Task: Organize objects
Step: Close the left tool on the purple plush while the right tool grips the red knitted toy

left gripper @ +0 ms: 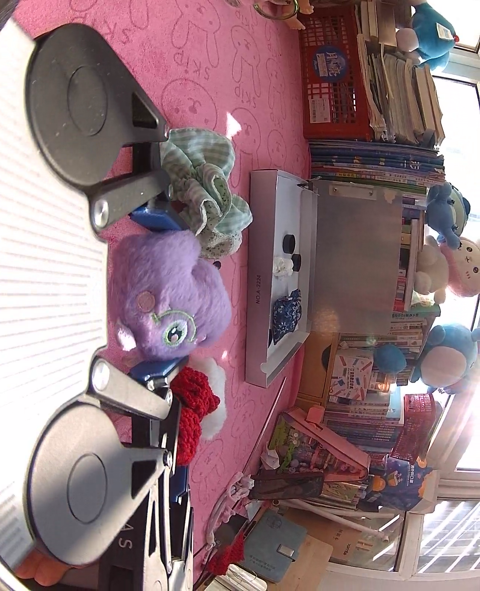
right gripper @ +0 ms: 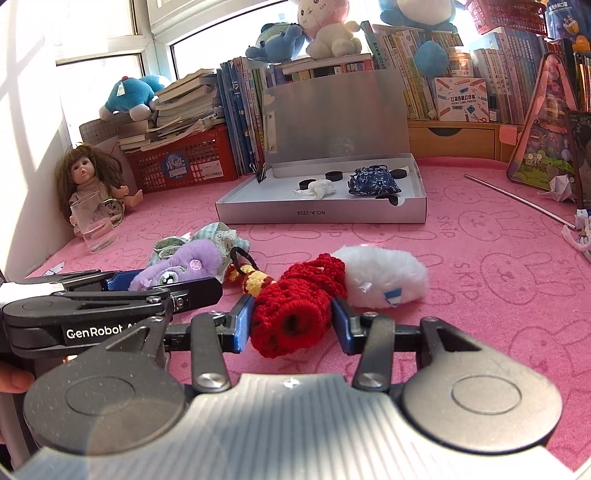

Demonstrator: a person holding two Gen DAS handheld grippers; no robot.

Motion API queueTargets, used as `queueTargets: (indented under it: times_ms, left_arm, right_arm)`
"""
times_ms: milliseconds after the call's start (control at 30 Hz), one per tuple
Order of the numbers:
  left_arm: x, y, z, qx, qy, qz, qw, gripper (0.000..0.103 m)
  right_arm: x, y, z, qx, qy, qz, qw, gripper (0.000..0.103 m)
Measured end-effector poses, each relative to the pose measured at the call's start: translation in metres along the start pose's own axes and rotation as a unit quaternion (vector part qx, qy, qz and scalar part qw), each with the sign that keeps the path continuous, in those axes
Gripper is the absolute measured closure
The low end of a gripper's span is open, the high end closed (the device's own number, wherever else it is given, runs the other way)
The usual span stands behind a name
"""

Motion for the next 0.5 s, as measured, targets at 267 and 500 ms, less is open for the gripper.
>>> queueTargets:
  times_ms: [267, 500]
  left_arm:
    - [-0.001, 0.000, 0.002, -0.001, 0.007, 0.004, 1.0000, 0.031]
    - [-0.004, -0.003, 0.005, 0.000, 0.012, 0.010, 0.9999, 0.031]
  right_arm:
    - [-0.008, -0.008, -0.008, -0.002, -0.043, 0.029, 0.999, 0.036]
    - [-0.017, -0.016, -0.011, -0.007, -0.056, 0.049, 0.997, 0.033]
Point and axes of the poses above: each gripper's, at about its wrist camera, not at the fingertips, and x roughly against the way its jaws point, z to its left, y to its top, the point moved 3 cm from there along -x, roughly the way its jaws point, and after that the axes turned 12 degrees about x, right-handed, at the moved point
